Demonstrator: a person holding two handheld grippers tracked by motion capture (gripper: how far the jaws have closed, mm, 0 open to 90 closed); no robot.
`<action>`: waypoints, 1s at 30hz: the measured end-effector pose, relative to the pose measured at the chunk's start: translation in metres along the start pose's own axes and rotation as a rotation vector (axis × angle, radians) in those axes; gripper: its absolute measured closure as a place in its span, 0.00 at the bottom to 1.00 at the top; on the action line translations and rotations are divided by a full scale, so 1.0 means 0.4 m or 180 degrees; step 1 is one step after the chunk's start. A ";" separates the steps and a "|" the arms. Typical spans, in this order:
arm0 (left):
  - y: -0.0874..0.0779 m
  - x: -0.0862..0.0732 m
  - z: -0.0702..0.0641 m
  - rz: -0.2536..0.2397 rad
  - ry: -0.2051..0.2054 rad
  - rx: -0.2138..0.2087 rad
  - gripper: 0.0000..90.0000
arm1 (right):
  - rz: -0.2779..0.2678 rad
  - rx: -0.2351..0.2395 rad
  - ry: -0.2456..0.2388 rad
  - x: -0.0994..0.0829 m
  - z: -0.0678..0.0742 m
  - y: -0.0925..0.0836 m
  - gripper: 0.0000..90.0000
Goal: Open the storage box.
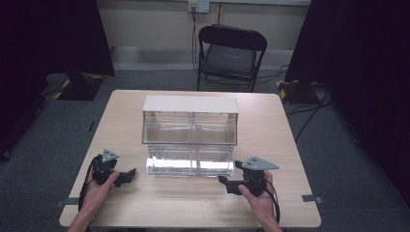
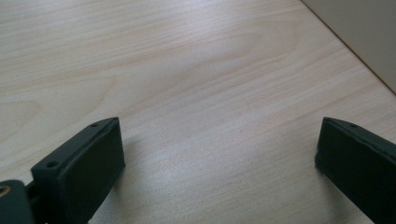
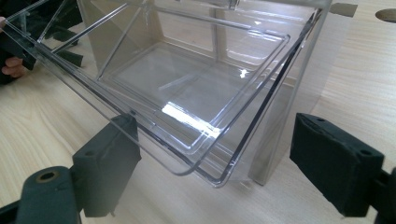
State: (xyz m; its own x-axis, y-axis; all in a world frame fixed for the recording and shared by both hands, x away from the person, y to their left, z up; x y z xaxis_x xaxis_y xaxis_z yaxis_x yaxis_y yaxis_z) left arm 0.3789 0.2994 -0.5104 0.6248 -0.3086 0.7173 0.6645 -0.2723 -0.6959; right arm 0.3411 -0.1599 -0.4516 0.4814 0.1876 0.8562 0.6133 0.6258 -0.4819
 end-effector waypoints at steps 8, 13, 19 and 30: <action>0.000 0.000 0.000 0.0000 0.0001 0.0000 0.01 | -0.0045 0.0013 -0.0014 0.006 0.001 -0.002 0.17; 0.000 0.000 0.000 0.0000 0.0000 0.0000 0.01 | -0.0046 0.0007 -0.0006 0.006 0.001 -0.002 0.17; 0.000 0.000 0.000 0.0003 0.0004 0.0000 0.01 | -0.0066 0.0013 0.0011 0.009 0.001 -0.002 0.17; 0.000 0.000 0.000 0.0000 0.0000 0.0000 0.01 | -0.0054 0.0035 0.0002 0.019 0.002 -0.003 0.17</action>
State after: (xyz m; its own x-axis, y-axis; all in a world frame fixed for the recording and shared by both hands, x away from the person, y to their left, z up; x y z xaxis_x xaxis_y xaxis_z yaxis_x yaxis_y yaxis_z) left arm 0.3789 0.2994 -0.5104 0.6247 -0.3085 0.7173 0.6646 -0.2723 -0.6958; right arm 0.3438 -0.1586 -0.4444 0.4714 0.1764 0.8641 0.6144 0.6372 -0.4653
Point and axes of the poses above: each handheld gripper's, and its own axes: y roughly forward along the jaws, x roughly out of its top, z roughly to its left, the point moved 1 cm from there along y, roughly forward along the jaws, and after that the axes turned 3 degrees about y, right-handed, at the moved point
